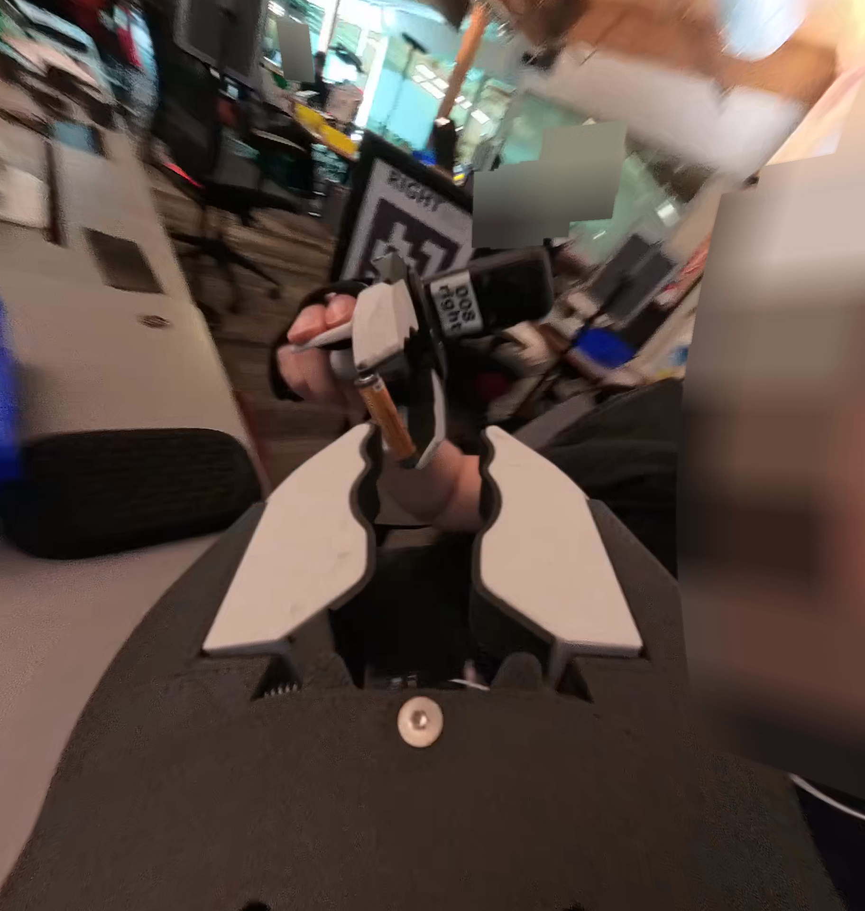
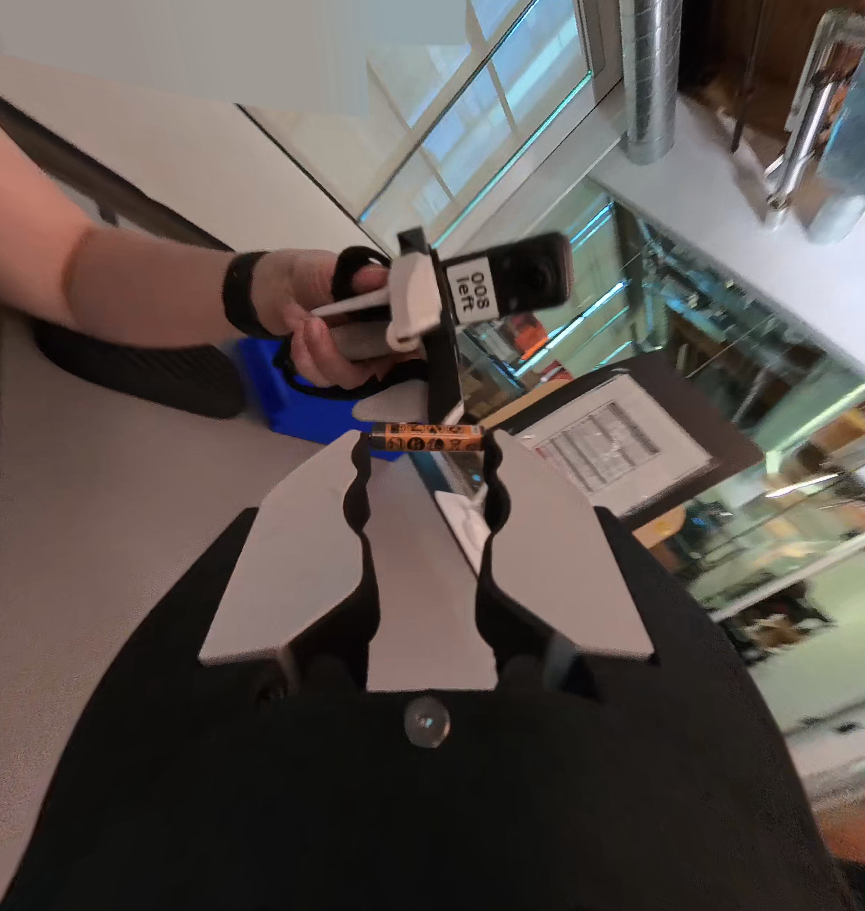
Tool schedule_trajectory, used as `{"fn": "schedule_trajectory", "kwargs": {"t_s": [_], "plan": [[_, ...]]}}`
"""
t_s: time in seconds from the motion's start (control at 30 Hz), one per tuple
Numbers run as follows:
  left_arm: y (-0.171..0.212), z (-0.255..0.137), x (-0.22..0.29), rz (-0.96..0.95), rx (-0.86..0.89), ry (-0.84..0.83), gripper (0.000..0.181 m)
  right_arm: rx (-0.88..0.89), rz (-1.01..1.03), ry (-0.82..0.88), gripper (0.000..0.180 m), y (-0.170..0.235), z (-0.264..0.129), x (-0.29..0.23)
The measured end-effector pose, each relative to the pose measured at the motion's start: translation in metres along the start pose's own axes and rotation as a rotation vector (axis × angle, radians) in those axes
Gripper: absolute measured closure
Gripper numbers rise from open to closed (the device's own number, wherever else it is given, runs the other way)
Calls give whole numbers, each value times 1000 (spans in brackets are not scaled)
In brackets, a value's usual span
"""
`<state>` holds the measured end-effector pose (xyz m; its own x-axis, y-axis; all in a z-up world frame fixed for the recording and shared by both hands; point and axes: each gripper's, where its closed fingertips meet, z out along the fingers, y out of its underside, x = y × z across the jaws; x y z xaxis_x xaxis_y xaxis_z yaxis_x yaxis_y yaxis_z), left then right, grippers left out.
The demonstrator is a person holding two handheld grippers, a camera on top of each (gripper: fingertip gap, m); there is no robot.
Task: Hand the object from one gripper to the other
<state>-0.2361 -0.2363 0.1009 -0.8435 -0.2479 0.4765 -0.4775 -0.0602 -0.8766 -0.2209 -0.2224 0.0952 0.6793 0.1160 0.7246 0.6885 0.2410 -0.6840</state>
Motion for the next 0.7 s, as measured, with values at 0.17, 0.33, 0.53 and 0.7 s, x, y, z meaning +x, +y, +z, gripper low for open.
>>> {"fn": "schedule_trajectory", "kwargs": {"t_s": [0.17,0.33,0.53,0.7], "plan": [[12,7,-20,2,-38,-41,156,-63,-177,51,134,2,8,-5],[18,8,-23,48,-79,-72,171,-92,-236,101,134,8,11,-3],[-15,-20,-51,616,-6,-482,171,-39,289,76,140,16,8,12],[-26,-37,-48,1230,-106,-807,171,170,1205,-244,154,1,-2,21]]}}
